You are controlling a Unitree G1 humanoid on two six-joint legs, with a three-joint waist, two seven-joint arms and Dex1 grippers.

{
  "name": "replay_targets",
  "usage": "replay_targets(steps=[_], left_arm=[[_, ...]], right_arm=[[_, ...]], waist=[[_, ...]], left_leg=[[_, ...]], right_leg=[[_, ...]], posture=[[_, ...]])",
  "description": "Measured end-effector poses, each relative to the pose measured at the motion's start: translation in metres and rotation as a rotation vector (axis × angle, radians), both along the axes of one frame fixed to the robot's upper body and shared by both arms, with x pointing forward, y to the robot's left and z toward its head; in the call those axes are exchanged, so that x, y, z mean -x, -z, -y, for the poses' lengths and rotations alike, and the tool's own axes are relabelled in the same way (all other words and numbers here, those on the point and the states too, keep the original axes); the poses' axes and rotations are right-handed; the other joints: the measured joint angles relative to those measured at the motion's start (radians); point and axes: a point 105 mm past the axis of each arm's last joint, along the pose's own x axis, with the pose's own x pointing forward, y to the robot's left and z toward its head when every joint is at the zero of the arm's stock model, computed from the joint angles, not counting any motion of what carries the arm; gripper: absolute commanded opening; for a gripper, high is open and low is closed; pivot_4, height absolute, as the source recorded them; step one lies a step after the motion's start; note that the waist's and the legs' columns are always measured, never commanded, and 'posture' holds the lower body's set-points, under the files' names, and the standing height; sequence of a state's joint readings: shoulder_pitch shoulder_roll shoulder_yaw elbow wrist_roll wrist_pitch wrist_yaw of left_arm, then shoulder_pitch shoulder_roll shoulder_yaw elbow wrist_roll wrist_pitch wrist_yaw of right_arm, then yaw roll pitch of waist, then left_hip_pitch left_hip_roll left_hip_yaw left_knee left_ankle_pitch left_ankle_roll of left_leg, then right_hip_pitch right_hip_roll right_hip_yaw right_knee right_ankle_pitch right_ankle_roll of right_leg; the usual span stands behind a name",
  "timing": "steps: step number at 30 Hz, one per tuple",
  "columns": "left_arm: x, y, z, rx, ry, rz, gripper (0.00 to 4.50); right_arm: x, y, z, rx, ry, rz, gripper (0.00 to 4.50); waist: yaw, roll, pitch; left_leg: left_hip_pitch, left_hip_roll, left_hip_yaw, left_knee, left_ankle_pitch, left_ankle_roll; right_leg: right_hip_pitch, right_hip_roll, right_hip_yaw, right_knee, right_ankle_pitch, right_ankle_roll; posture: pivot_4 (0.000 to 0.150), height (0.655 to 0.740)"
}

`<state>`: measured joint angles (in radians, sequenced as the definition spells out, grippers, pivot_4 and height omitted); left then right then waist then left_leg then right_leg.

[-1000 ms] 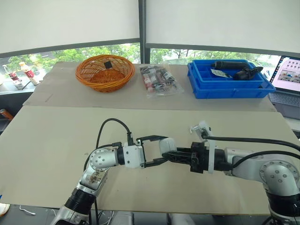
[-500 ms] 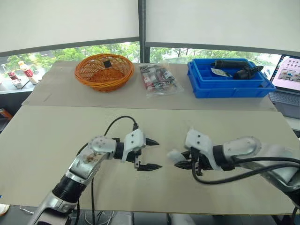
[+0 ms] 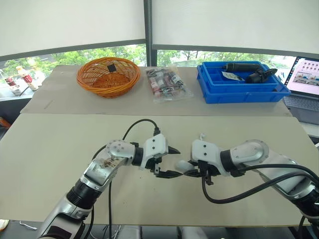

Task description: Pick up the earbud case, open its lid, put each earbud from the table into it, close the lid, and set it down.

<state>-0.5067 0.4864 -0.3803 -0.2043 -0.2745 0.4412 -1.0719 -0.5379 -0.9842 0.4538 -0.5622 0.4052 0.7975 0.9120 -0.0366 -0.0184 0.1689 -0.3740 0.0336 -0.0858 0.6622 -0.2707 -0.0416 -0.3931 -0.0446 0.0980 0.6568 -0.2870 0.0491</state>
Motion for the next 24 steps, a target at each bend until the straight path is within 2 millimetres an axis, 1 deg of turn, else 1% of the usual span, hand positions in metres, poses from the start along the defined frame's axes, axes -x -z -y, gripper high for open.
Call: replay_targets(steps=[1,2,3,4,5,15,24], left_arm=[[0.0006,-0.0001,0.0012,0.004,0.004,-0.002,2.22],[0.0020,0.0009,0.0024,0.001,0.014,-0.006,1.59],[0.0036,0.0023,0.0034,-0.003,0.024,-0.010,1.12],[0.0056,0.0036,0.0037,-0.011,0.039,-0.012,0.70],[0.0066,0.0043,0.0037,-0.016,0.047,-0.008,0.60],[0.0066,0.0062,0.0020,-0.031,0.050,0.024,0.60],[0.0091,0.0088,0.0019,-0.038,0.067,0.016,0.60]], right_arm=[[0.0001,-0.0005,-0.0015,-0.005,-0.003,0.003,0.79],[-0.0006,-0.0016,-0.0022,-0.009,-0.002,0.011,0.79],[-0.0012,-0.0023,-0.0020,-0.009,0.001,0.014,0.79],[-0.0010,-0.0021,-0.0013,-0.004,0.001,0.012,0.79],[0.0000,-0.0015,-0.0014,-0.002,-0.004,0.005,0.79],[-0.0001,-0.0005,-0.0029,0.007,-0.017,0.012,0.78],[0.0024,0.0037,-0.0031,0.001,-0.030,0.009,0.78]], waist=[[0.000,0.000,0.000],[0.000,0.000,0.000],[0.000,0.000,0.000],[0.000,0.000,0.000],[0.000,0.000,0.000],[0.000,0.000,0.000],[0.000,0.000,0.000]], left_leg=[[0.000,0.000,0.000,0.000,0.000,0.000],[0.000,0.000,0.000,0.000,0.000,0.000],[0.000,0.000,0.000,0.000,0.000,0.000],[0.000,0.000,0.000,0.000,0.000,0.000],[0.000,0.000,0.000,0.000,0.000,0.000],[0.000,0.000,0.000,0.000,0.000,0.000],[0.000,0.000,0.000,0.000,0.000,0.000]], right_leg=[[0.000,0.000,0.000,0.000,0.000,0.000],[0.000,0.000,0.000,0.000,0.000,0.000],[0.000,0.000,0.000,0.000,0.000,0.000],[0.000,0.000,0.000,0.000,0.000,0.000],[0.000,0.000,0.000,0.000,0.000,0.000],[0.000,0.000,0.000,0.000,0.000,0.000],[0.000,0.000,0.000,0.000,0.000,0.000]], posture=[[0.150,0.7282],[0.150,0.7282],[0.150,0.7282],[0.150,0.7282],[0.150,0.7282],[0.150,0.7282],[0.150,0.7282]])
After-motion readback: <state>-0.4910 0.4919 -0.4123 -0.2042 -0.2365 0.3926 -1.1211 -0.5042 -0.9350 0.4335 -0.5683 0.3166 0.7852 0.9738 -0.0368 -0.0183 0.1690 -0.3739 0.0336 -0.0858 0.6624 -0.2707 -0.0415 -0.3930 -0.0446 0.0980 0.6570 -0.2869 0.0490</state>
